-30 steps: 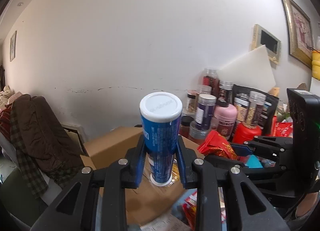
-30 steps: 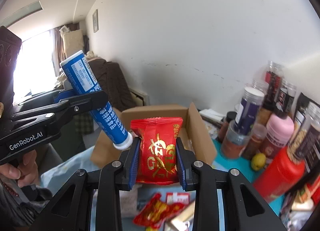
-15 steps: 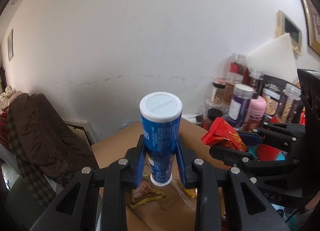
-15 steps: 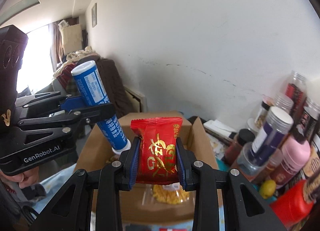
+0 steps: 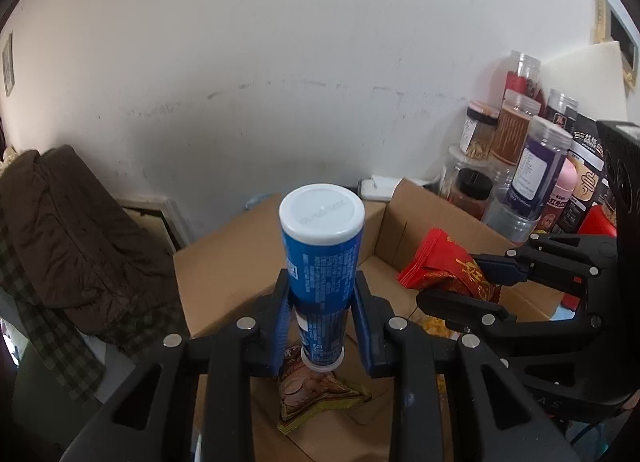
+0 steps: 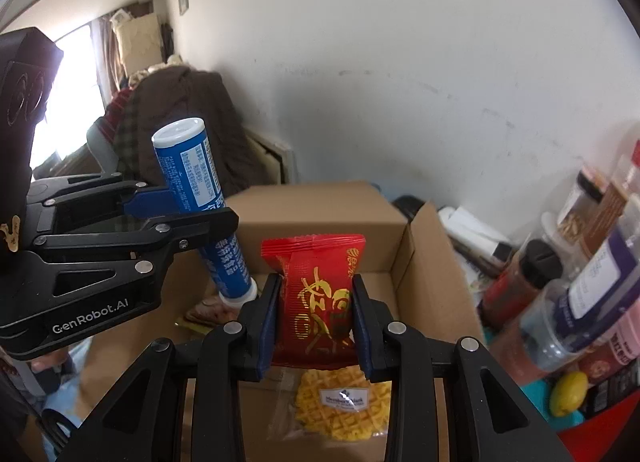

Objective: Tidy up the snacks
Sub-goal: 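Lift the blue canister with the left gripper while the right gripper carries the red packet to the box, then lower the blue canister into the box with the left gripper while the right gripper releases the red packet, then withdraw both tools from the box toward the snacks on the table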

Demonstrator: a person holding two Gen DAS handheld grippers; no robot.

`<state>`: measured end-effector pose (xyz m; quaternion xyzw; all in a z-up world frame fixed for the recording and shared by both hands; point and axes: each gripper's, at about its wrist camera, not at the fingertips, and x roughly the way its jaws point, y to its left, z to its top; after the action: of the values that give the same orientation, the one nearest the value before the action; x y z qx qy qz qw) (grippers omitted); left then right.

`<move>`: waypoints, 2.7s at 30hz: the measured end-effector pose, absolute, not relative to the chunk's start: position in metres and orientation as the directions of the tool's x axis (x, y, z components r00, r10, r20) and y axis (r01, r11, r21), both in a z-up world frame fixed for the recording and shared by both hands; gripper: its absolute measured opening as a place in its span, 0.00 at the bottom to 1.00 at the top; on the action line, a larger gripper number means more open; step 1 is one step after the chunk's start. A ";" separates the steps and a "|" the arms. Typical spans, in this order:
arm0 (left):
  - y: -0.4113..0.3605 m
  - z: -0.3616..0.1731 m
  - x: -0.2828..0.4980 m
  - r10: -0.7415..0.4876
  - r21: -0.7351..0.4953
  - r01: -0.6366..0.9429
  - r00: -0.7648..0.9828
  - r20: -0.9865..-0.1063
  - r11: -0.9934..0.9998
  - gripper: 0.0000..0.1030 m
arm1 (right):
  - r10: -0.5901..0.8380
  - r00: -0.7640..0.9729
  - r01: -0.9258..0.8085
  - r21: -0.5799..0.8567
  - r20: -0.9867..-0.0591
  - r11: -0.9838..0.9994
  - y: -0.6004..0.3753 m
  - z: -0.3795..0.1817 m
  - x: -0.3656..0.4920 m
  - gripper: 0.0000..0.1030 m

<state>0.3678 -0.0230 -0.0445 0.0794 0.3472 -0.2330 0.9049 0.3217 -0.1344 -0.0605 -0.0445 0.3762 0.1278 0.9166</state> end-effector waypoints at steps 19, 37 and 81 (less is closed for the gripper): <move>-0.045 -0.067 0.386 -0.421 -0.100 0.539 0.515 -0.747 0.836 0.27 | 0.189 0.599 -0.247 0.046 -0.778 0.968 -0.148 -0.099 0.345 0.32; -0.038 -0.059 0.374 -0.363 -0.072 0.490 0.529 -0.767 0.868 0.27 | 0.131 0.616 -0.210 -0.002 -0.777 0.978 -0.159 -0.079 0.330 0.55; 0.002 0.081 0.140 -0.394 -0.019 0.449 0.764 -0.511 0.893 0.59 | 0.113 0.871 -0.172 -0.081 -0.478 0.982 -0.140 0.070 0.096 0.80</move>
<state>0.1397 0.0023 0.0814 0.0524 0.2600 -0.2248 0.9376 0.0957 -0.1396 0.0696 -0.0606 0.2429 0.0739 0.9653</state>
